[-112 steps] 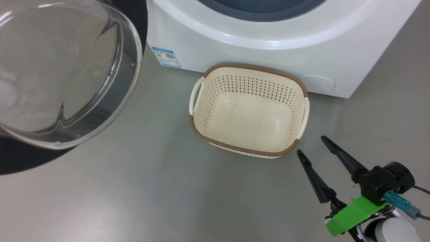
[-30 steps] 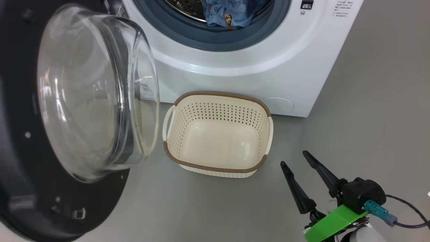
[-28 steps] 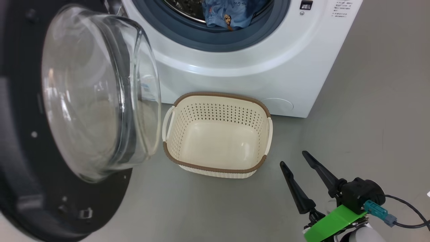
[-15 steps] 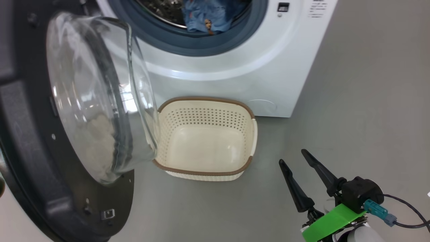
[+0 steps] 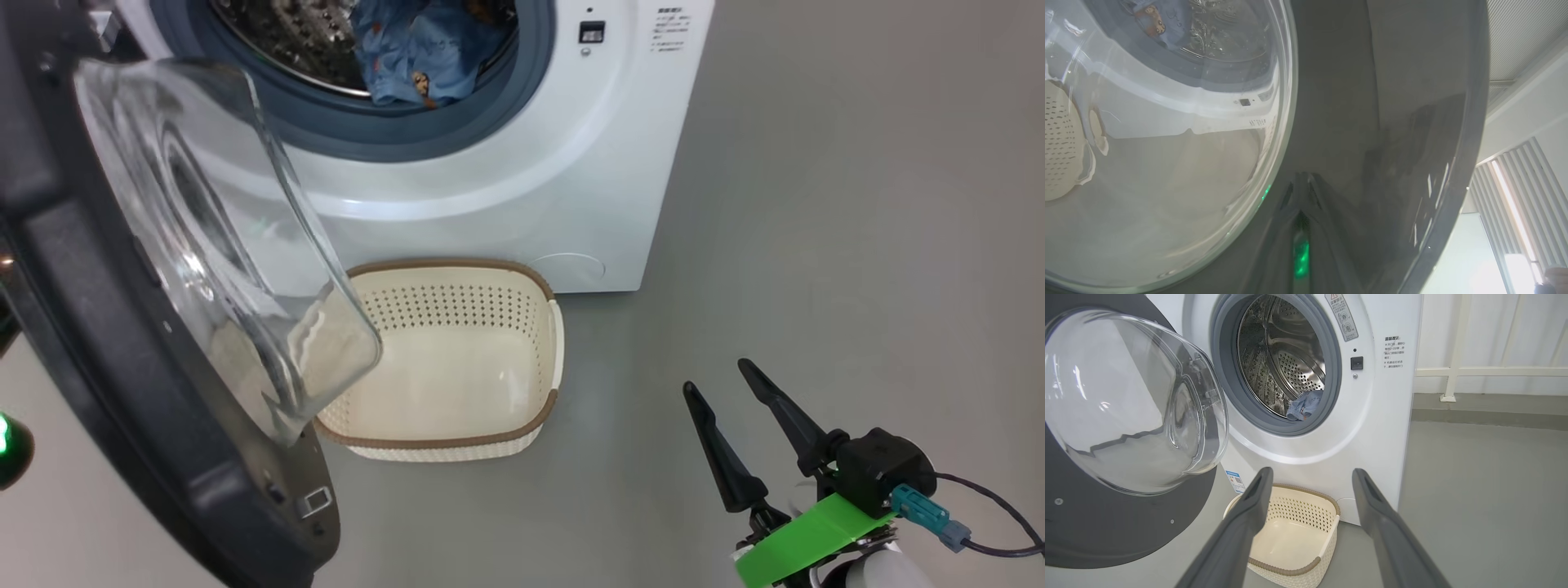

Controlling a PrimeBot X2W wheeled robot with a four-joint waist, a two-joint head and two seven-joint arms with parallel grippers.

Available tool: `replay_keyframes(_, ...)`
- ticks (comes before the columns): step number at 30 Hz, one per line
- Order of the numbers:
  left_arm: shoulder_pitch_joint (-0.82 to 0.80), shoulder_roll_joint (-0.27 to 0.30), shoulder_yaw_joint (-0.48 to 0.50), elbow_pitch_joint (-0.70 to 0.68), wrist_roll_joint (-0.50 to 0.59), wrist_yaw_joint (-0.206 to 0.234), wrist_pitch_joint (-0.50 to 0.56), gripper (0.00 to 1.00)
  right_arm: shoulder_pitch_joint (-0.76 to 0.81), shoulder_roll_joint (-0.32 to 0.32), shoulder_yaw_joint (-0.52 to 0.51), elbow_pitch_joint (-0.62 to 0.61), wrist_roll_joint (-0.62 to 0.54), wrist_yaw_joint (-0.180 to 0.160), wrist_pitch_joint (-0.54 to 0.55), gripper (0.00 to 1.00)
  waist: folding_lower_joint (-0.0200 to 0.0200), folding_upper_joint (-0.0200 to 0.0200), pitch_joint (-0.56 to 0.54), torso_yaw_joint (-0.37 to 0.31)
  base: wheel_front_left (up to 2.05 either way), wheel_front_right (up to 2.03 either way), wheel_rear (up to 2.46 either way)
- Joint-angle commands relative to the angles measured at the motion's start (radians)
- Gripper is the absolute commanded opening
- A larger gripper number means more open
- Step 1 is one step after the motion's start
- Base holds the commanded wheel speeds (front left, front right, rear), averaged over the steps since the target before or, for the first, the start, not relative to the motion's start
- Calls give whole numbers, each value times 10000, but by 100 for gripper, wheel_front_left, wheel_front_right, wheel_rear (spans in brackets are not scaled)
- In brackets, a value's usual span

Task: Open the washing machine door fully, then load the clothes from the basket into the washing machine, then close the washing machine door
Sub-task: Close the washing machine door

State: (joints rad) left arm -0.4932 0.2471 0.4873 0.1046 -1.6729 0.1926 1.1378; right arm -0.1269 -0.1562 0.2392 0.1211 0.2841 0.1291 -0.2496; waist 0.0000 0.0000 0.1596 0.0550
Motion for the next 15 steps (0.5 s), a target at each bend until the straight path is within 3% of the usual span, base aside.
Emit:
replay_keyframes(1, -350, 310, 140, -266, -24, -133, 51, 0, 8, 43, 177, -256, -24, 16, -122, 100, 0, 0, -168, -190, 0, 0, 0)
replay_keyframes(8, -387, 26, 44, 14, 149, -463, -217, 0, 90, 61, 214, -234, -2, 16, -122, 100, 0, 0, -422, -519, 0, 0, 0)
replay_keyframes(15, -684, -439, 42, 651, 498, -1288, -1030, 0, 198, 56, 237, -227, -2, 16, -122, 100, 0, 0, -545, -759, 0, 0, 0)
